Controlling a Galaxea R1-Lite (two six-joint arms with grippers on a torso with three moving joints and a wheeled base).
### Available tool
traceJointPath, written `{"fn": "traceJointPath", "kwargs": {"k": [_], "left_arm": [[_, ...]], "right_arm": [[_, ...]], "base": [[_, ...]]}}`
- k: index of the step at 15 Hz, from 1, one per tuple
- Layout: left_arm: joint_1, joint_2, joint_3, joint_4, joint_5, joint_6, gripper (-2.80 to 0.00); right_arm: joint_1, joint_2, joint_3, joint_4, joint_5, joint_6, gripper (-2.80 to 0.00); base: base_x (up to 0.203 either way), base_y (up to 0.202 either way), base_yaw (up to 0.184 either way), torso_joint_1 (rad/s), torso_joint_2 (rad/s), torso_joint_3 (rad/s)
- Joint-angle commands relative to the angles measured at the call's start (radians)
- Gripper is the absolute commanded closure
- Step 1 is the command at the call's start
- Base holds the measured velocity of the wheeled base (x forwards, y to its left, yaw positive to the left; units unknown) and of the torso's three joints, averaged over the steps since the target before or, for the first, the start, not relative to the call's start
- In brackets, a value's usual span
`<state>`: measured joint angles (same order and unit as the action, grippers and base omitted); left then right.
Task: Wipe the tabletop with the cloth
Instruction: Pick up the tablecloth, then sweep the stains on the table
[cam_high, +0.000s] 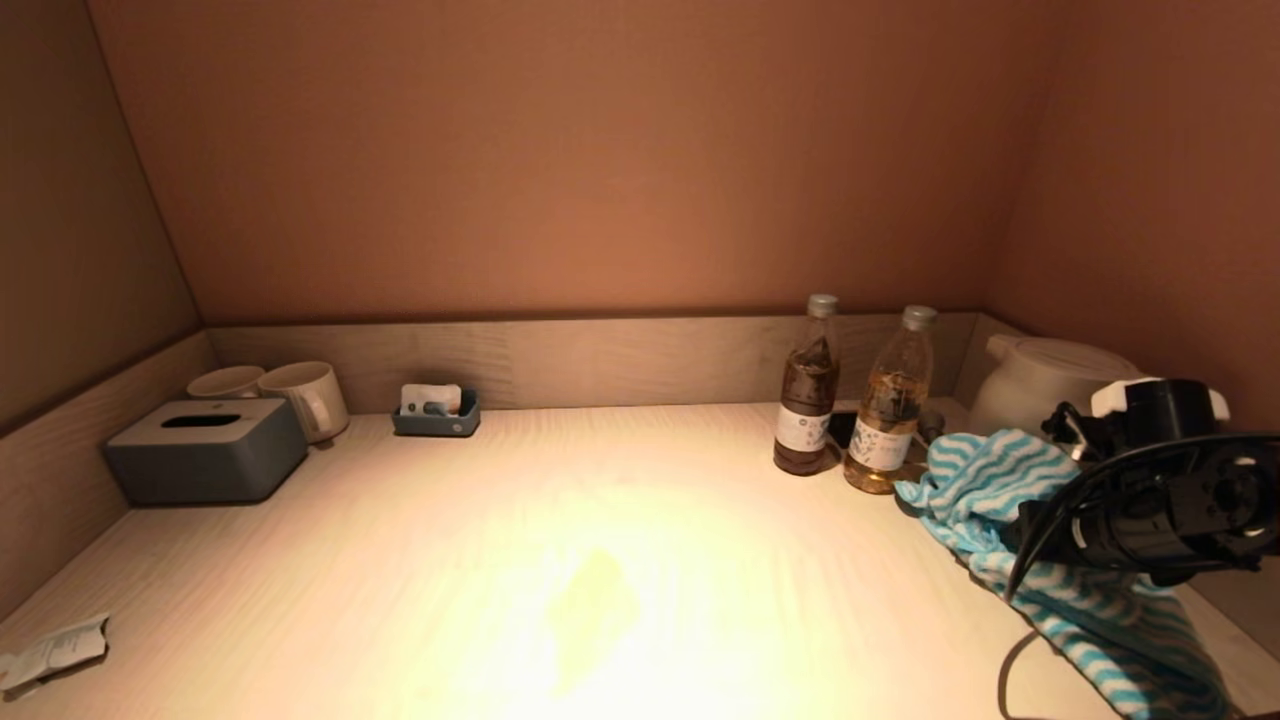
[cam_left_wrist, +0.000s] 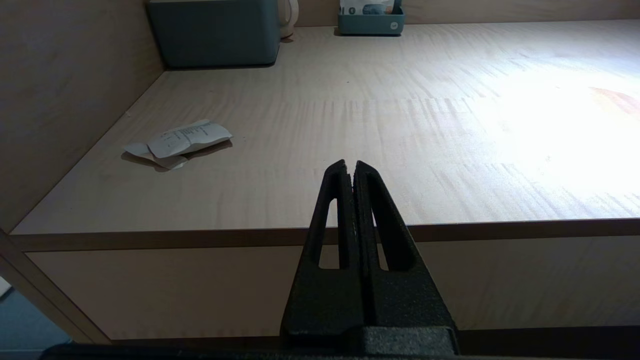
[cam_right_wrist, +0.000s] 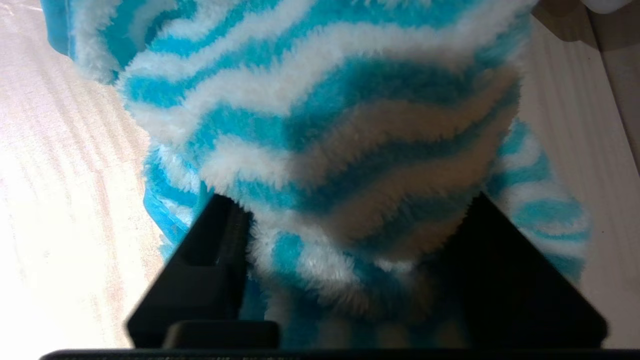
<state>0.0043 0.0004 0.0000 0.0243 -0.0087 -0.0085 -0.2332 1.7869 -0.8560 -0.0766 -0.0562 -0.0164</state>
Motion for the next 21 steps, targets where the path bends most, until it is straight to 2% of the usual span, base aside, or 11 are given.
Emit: {"fn": "traceJointPath", "kwargs": {"k": [1, 9, 11, 14, 17, 21], "left_arm": [[0.000, 0.000, 0.000, 0.000, -0.001, -0.001, 0.00], [0.000, 0.000, 0.000, 0.000, 0.001, -0.001, 0.00], [0.000, 0.000, 0.000, 0.000, -0.001, -0.001, 0.00], [0.000, 0.000, 0.000, 0.000, -0.001, -0.001, 0.00], [0.000, 0.000, 0.000, 0.000, 0.001, -0.001, 0.00], [0.000, 0.000, 0.000, 0.000, -0.001, -0.001, 0.00]], "right_arm": [[0.001, -0.028, 0.009, 0.001, -0.001, 0.001, 0.00], [0.045, -0.384, 0.082, 0.012, 0.080, -0.004, 0.00], [0.114, -0.487, 0.085, 0.016, 0.091, -0.006, 0.00], [0.286, -0.600, 0.064, 0.054, 0.088, -0.008, 0.00], [0.443, -0.618, 0.001, 0.108, 0.064, -0.009, 0.00], [0.504, -0.486, -0.083, 0.113, 0.032, -0.011, 0.00]], "base": [[0.000, 0.000, 0.000, 0.000, 0.00, 0.000], [0.000, 0.000, 0.000, 0.000, 0.00, 0.000], [0.000, 0.000, 0.000, 0.000, 0.00, 0.000], [0.000, 0.000, 0.000, 0.000, 0.00, 0.000], [0.000, 0.000, 0.000, 0.000, 0.00, 0.000], [0.000, 0.000, 0.000, 0.000, 0.00, 0.000]]}}
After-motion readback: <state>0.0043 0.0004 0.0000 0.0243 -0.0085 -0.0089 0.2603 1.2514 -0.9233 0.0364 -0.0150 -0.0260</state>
